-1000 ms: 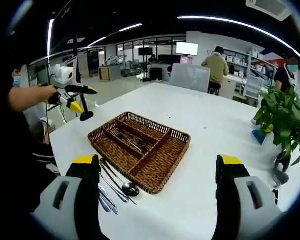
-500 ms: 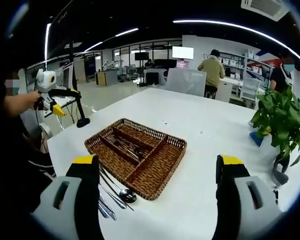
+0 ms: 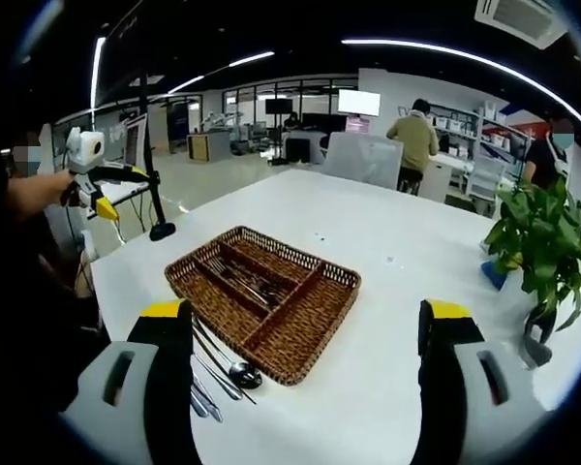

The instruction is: Arrange the knives, forks, and spoons in their matching storage slots by inserting each utensil handle-first until every utensil is classified and aligned in the correct compartment

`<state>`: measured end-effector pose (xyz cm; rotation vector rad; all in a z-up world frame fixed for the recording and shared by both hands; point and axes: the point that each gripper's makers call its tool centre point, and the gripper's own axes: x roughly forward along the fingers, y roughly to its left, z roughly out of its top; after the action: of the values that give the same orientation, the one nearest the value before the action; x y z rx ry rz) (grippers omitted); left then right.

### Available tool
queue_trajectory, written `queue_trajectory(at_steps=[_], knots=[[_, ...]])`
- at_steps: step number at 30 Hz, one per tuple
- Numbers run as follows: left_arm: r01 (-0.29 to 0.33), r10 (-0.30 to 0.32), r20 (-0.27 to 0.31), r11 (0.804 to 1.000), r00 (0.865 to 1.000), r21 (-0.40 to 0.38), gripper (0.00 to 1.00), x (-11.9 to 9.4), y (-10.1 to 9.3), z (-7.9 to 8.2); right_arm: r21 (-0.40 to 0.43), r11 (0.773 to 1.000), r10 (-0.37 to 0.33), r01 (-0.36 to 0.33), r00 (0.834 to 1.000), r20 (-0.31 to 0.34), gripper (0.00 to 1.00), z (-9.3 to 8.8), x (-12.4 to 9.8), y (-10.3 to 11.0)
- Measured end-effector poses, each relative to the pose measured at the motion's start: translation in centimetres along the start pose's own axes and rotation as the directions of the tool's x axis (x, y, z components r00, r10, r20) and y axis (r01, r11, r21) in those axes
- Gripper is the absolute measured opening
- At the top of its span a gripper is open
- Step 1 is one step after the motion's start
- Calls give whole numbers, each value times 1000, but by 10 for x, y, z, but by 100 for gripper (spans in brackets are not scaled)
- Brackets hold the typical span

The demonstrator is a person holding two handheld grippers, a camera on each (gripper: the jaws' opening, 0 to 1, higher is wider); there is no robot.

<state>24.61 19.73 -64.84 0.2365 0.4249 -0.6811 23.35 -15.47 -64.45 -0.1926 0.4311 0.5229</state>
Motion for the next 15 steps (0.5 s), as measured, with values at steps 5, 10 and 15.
queue_trajectory(at_steps=[5,10,15], knots=[[-4,4,4,1000,1000,16,100,-1,-1,3,0,1000,-2,2,1000,2,100,0,-3,-1],[-4,4,1,999,1000,33,100,-2,-2,6,10,1000,-9,9,1000,4,100,-1,-6,-4],[-4,4,3,999,1000,42,100,-3,-3,8,5,1000,-9,9,1000,0,100,-2,-7,-2]])
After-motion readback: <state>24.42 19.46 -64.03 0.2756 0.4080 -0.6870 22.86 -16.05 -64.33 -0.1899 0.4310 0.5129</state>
